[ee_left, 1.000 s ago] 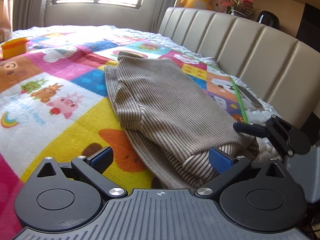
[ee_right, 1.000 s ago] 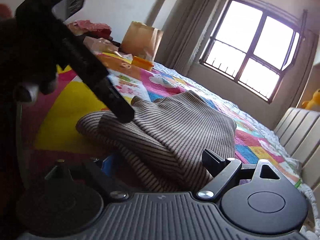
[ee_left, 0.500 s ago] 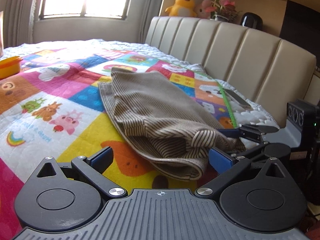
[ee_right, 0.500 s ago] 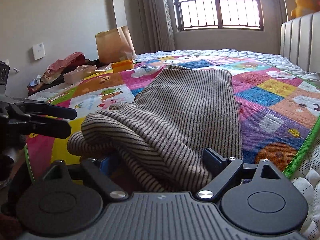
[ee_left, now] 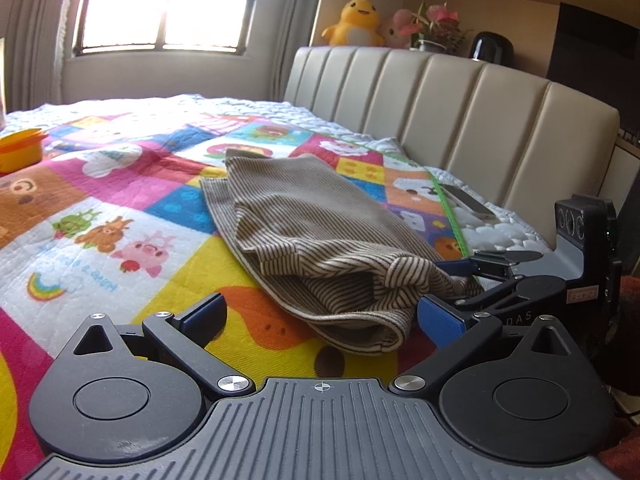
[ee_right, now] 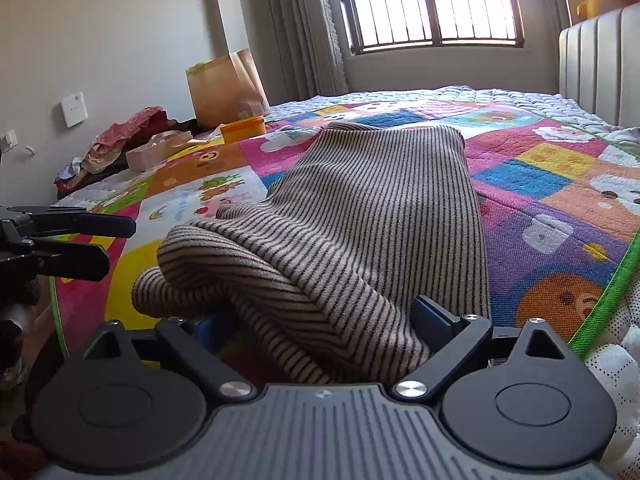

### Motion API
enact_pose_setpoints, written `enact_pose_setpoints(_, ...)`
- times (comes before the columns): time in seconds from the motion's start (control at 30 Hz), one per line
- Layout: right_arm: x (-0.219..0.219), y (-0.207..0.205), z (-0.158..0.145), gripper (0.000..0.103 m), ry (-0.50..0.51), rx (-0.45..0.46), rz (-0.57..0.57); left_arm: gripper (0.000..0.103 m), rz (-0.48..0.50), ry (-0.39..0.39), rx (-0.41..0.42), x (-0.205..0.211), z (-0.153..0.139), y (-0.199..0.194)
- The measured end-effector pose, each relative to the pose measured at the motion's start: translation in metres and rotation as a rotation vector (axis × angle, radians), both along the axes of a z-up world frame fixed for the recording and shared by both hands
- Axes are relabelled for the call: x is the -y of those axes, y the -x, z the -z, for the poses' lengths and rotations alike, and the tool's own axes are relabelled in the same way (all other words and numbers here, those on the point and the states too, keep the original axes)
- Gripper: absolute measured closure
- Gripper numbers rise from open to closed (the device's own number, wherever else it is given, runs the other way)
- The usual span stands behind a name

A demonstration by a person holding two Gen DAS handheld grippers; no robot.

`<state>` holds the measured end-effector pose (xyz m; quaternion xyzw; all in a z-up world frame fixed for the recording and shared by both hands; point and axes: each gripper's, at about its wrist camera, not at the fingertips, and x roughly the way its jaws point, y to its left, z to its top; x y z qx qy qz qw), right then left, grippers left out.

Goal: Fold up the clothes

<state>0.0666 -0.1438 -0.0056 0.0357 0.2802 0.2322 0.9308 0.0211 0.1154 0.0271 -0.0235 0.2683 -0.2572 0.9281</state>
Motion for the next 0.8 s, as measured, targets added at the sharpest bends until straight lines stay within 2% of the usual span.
enact_pose_setpoints(0.2,0.005,-0.003,0.0,0.009,-0.038,-0.02,0.002,0.0,-0.007,-0.053,0.003,0.0,0.003,-0.001)
enact_pose_setpoints(0.3,0.01,-0.006,0.0,0.009,-0.089,-0.048,0.017,0.0,0.054,-0.09,-0.01,0.013,0.01,0.002)
enact_pose_setpoints(0.37,0.012,-0.008,0.0,0.009,-0.109,-0.058,0.021,0.0,0.082,-0.148,-0.02,0.028,0.018,0.0)
enact_pose_setpoints(0.5,0.009,-0.006,-0.001,0.009,-0.082,-0.046,0.021,0.0,0.014,-0.236,-0.042,0.051,0.033,-0.02)
enact_pose_setpoints(0.53,0.005,-0.002,-0.002,0.009,-0.046,-0.028,0.023,0.0,-0.01,-0.253,-0.047,0.057,0.036,-0.026)
enact_pose_setpoints(0.63,-0.013,0.023,-0.01,0.008,0.142,0.105,0.005,0.0,-0.071,-0.229,-0.056,0.059,0.032,-0.037)
enact_pose_setpoints(0.7,-0.025,0.042,-0.007,0.007,0.331,0.23,-0.027,0.0,-0.084,-0.209,-0.054,0.058,0.027,-0.04)
enact_pose_setpoints(0.8,-0.033,0.055,0.007,0.007,0.535,0.34,-0.041,0.0,-0.097,-0.192,-0.045,0.058,0.019,-0.042)
